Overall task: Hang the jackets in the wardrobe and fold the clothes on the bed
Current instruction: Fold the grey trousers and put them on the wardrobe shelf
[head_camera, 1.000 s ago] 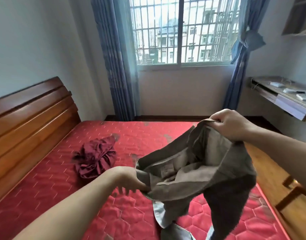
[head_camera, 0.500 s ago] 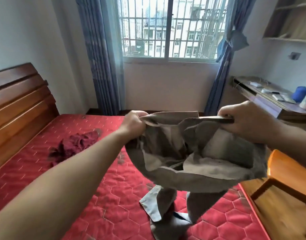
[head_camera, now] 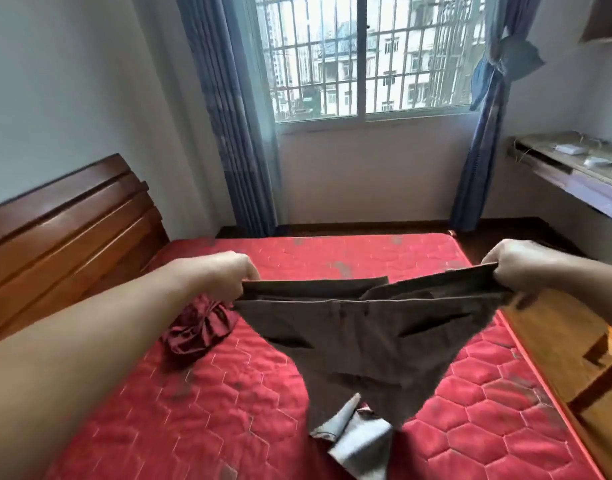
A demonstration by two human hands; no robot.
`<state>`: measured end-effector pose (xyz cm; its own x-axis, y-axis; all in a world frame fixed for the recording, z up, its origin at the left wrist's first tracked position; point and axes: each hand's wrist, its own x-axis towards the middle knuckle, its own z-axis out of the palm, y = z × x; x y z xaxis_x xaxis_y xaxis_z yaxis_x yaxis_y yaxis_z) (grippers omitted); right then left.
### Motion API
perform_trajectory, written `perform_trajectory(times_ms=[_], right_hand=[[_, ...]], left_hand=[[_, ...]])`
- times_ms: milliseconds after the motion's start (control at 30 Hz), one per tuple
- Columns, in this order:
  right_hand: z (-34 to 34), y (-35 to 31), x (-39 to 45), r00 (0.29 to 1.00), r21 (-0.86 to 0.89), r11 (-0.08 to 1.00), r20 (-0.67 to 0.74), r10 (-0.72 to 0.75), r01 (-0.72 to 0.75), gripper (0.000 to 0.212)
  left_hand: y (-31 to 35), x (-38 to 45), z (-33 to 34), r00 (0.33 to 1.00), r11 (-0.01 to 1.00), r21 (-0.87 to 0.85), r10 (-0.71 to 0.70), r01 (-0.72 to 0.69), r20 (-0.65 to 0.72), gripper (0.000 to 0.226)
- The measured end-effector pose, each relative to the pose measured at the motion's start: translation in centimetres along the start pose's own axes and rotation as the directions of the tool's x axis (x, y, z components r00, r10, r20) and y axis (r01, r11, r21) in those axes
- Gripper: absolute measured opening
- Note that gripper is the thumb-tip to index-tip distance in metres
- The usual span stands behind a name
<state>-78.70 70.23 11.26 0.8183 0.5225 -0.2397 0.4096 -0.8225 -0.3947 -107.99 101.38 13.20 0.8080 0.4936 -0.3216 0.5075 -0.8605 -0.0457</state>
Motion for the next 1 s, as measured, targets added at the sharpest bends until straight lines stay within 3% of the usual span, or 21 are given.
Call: perform_trajectory(times_ms=[67,133,167,233,300,333,367,400,467,533,600,633,667,700,733,767,800,833,867,933,1000], right_hand=[[1.9,-0.3,1.0,0.988,0.066,0.997,0.153,0.031,-0.042,0.038],[3.8,-0.9,2.5,0.993,0.172,0.984,0.119,0.023,-0.044,0.038],[4.7,-1.5,3.3,0.999,0.215,0.976,0.042,0.017,-0.026,0.037],[6.8,-2.7,4.9,0.991,0.290,0.957,-0.131,0.019,0.020,0.036],[8.9,-3.7,5.9,0.981,0.337,0.939,-0.192,0.001,0.065,0.035],[9.9,-3.8,6.4,0.987,0.300,0.951,-0.162,-0.022,0.070,0.035],[11.1,-3.4,7.0,0.996,0.231,0.971,-0.074,-0.043,0.059,0.035],[12.6,-2.5,7.5,0.996,0.127,0.992,0.078,-0.032,0.022,0.034],[16.0,-0.3,7.9,0.889,-0.205,0.978,0.437,0.137,-0.050,0.025],[20.1,1.8,10.0,0.778,-0.444,0.894,0.580,0.242,0.053,0.016],[22.0,2.4,13.8,0.735,-0.388,0.913,0.655,0.178,0.124,0.045],[22.3,1.8,16.6,0.737,-0.303,0.936,0.671,0.076,0.180,0.043],[23.3,1.2,19.5,0.709,-0.119,0.968,0.701,-0.076,0.222,0.028],[24.1,1.7,21.9,0.638,0.135,0.918,0.681,-0.360,0.374,0.022],[25.6,1.6,23.3,0.654,0.418,0.802,0.469,-0.593,0.427,0.030],[26.0,0.2,24.4,0.798,0.513,0.821,0.370,-0.475,0.250,0.032],[25.9,-1.6,24.7,0.947,0.474,0.881,0.290,-0.141,-0.014,0.023],[25.1,-4.2,25.0,0.967,0.553,0.821,0.254,-0.001,-0.144,0.016],[21.6,-7.5,25.7,0.988,0.569,0.812,0.007,0.154,-0.131,0.018],[11.6,-15.8,27.8,0.963,0.760,0.649,-0.156,0.219,-0.025,0.029],[2.4,-21.2,28.6,0.870,0.753,0.610,-0.449,0.204,0.245,0.040]], left_hand=[[-0.4,0.5,2.0,0.984,0.986,-0.114,-0.106,0.122,0.142,0.044],[-0.7,1.5,3.7,0.963,0.897,-0.383,-0.142,0.223,0.228,0.049],[-0.7,2.3,4.5,0.964,0.796,-0.552,-0.143,0.247,0.226,0.047],[0.2,4.6,5.9,0.974,0.487,-0.848,-0.185,0.207,0.132,0.037],[0.9,6.9,7.2,0.960,0.199,-0.975,-0.277,0.103,0.044,0.025],[0.7,7.9,8.4,0.957,0.178,-0.981,-0.290,0.082,0.028,0.022],[0.1,8.9,9.8,0.966,0.264,-0.960,-0.259,0.092,0.022,0.023],[-1.0,9.7,11.5,0.984,0.469,-0.875,-0.175,0.121,0.042,0.029],[-3.1,11.2,15.4,0.957,0.882,-0.448,-0.008,0.143,0.290,0.041],[-4.6,12.7,19.5,0.857,0.989,-0.132,0.007,0.072,0.516,0.040],[-5.0,14.9,23.1,0.782,0.986,-0.102,-0.038,0.130,0.622,0.036],[-5.0,16.2,24.5,0.776,0.963,-0.160,-0.071,0.217,0.627,0.036],[-4.9,17.5,25.2,0.793,0.914,-0.263,-0.095,0.310,0.602,0.035],[-4.8,19.0,25.2,0.827,0.835,-0.397,-0.116,0.381,0.550,0.033],[-4.8,20.8,24.5,0.860,0.738,-0.529,-0.138,0.420,0.491,0.029],[-4.8,22.8,22.9,0.893,0.620,-0.658,-0.174,0.427,0.415,0.028],[-4.8,24.8,20.3,0.910,0.476,-0.775,-0.220,0.414,0.351,0.031],[-4.7,26.8,16.7,0.920,0.302,-0.880,-0.259,0.367,0.294,0.036],[-4.7,28.5,12.0,0.928,0.114,-0.958,-0.301,0.264,0.220,0.040],[-5.5,30.8,1.1,0.923,-0.244,-0.969,-0.380,-0.033,0.064,0.043],[-6.6,31.1,-10.0,0.892,-0.411,-0.848,-0.429,-0.334,-0.144,0.046]])
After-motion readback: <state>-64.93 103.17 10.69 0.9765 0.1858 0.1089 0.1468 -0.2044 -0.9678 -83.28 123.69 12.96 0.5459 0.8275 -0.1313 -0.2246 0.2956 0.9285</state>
